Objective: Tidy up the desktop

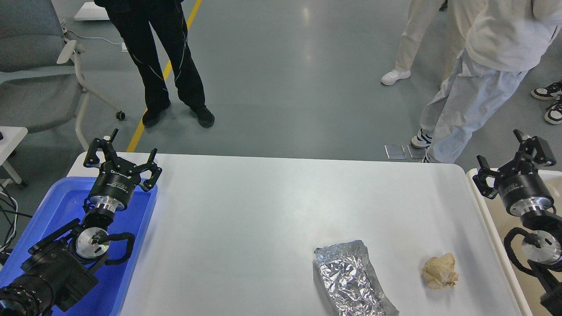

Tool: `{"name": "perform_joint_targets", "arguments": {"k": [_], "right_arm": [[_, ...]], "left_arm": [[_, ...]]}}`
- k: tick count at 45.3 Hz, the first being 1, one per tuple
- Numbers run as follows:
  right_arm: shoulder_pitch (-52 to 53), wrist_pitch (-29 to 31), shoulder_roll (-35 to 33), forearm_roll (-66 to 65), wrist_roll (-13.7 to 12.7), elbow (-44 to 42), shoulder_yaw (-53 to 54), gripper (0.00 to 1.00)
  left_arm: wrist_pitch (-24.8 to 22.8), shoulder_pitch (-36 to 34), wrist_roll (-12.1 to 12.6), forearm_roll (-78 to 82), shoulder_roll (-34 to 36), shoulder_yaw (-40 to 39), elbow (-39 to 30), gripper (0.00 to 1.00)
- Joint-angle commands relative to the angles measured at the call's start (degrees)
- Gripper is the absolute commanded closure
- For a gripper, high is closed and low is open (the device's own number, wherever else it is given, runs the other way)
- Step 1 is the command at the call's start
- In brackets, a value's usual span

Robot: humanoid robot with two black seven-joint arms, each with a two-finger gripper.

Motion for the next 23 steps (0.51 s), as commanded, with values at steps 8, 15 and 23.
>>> {"name": "perform_joint_targets", "arguments": {"k": [8,15,23], "right_arm": [[0.17,0.03,-1.22,-0.05,0.00,-0.20,-0.46,0.01],[0.26,0.03,-0.96,-0.05,0.08,-0.20,-0.64,0.01],[0.61,0.03,-0.87,-0.05,0.00,-0.20,-0.64,0.01]], "left_arm": [[0.00,0.04,0.00,0.00,0.02,0.00,0.00,0.00],[0.00,-0.05,0.00,0.00,0.02,0.00,0.00,0.00],[0.00,-0.05,0.00,0.00,0.02,0.00,0.00,0.00]]}}
